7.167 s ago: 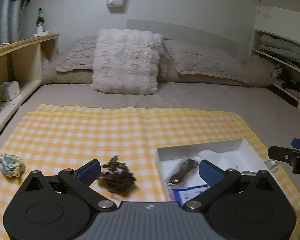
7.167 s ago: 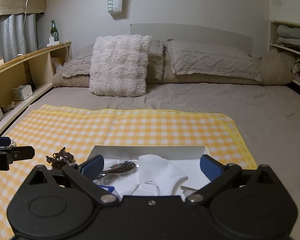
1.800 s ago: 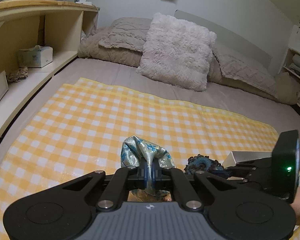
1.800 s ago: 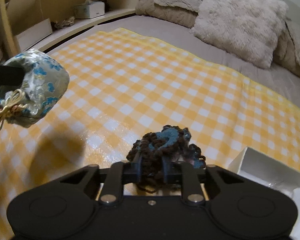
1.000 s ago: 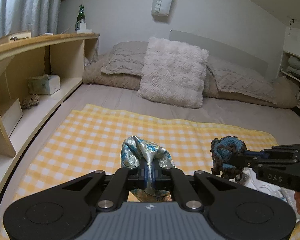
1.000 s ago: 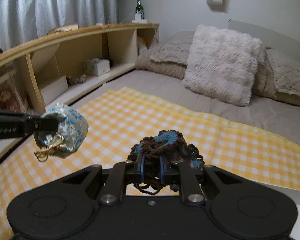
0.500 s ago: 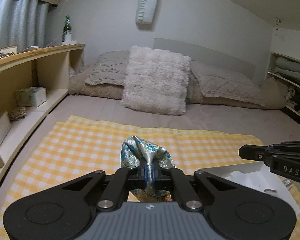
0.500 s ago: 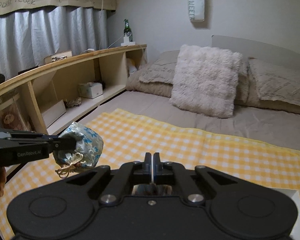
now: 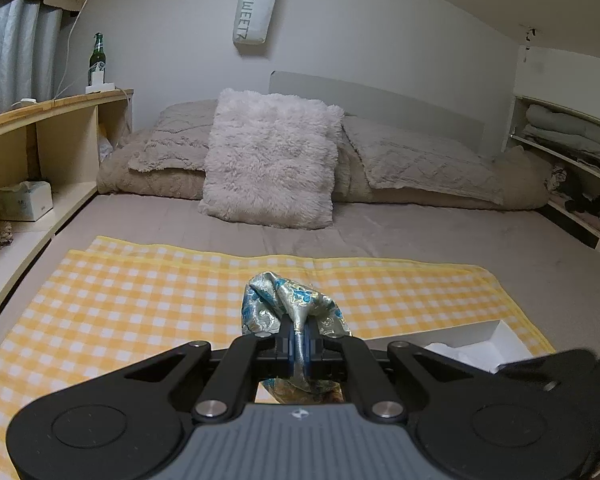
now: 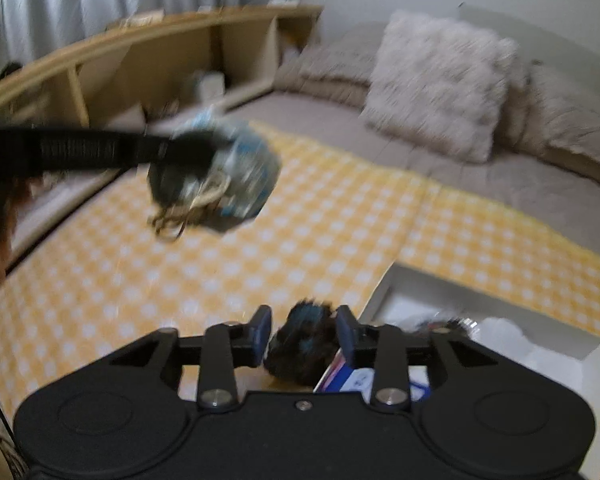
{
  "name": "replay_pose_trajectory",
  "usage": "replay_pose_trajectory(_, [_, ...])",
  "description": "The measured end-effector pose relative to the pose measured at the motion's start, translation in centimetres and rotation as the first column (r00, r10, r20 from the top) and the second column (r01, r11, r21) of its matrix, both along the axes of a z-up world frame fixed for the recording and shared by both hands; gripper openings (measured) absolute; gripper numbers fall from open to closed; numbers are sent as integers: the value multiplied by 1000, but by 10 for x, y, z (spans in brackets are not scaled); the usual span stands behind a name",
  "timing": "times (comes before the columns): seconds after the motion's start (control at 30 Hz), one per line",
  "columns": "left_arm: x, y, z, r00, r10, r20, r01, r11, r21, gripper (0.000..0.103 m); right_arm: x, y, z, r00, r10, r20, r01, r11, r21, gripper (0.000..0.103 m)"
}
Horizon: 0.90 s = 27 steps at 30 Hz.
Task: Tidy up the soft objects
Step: 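Regrip the hair ties with the right tool and lift them off the cloth, then carry the hair ties and floral pouch into the white tray and open both tools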
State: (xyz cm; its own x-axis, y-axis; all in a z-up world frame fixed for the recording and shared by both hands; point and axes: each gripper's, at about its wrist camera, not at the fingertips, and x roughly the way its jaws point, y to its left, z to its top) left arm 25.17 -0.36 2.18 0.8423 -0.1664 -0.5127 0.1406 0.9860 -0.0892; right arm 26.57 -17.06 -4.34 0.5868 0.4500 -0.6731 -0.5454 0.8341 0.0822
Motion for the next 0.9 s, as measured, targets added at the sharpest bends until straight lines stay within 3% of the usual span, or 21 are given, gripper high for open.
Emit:
replay_pose_trajectory(0.1, [2,-3,-1,1000,5,-3,-5,1000,-6,5,8,9,-12,999,30,-16,-30,999,-25,47])
replay_pose_trajectory(0.23, [5,-2,-4,1000,2,-10,-2,1000,-18,5,27,22,-29,999,45,-1,-45,997,-67,73])
replay_pose_trajectory(0.4, [11,3,-7,1000,16,-19,-16,1000,-20,5,45,49,-58,991,134,-2,-132,973,-188,77])
replay_pose_trajectory(0.47, [15,7,-9,999,26,-26,-27,999,-21,5,49,57,-70,986,166,-21,-166,957,-236,75])
replay_pose_trajectory(0.63, [22,17,-12,998,57,-36,-58,998,-33,5,48,65,-81,974,223,-45,-227,930,-289,38])
replay_pose_trajectory(0.73, [25,20,-12,997,72,-40,-73,997,-39,5,43,63,-76,969,242,-41,-244,929,-278,33])
replay_pose_trajectory(0.9, [23,21,-8,996,86,-24,-87,994,-59,5,39,43,-43,982,189,18,-185,972,-148,32])
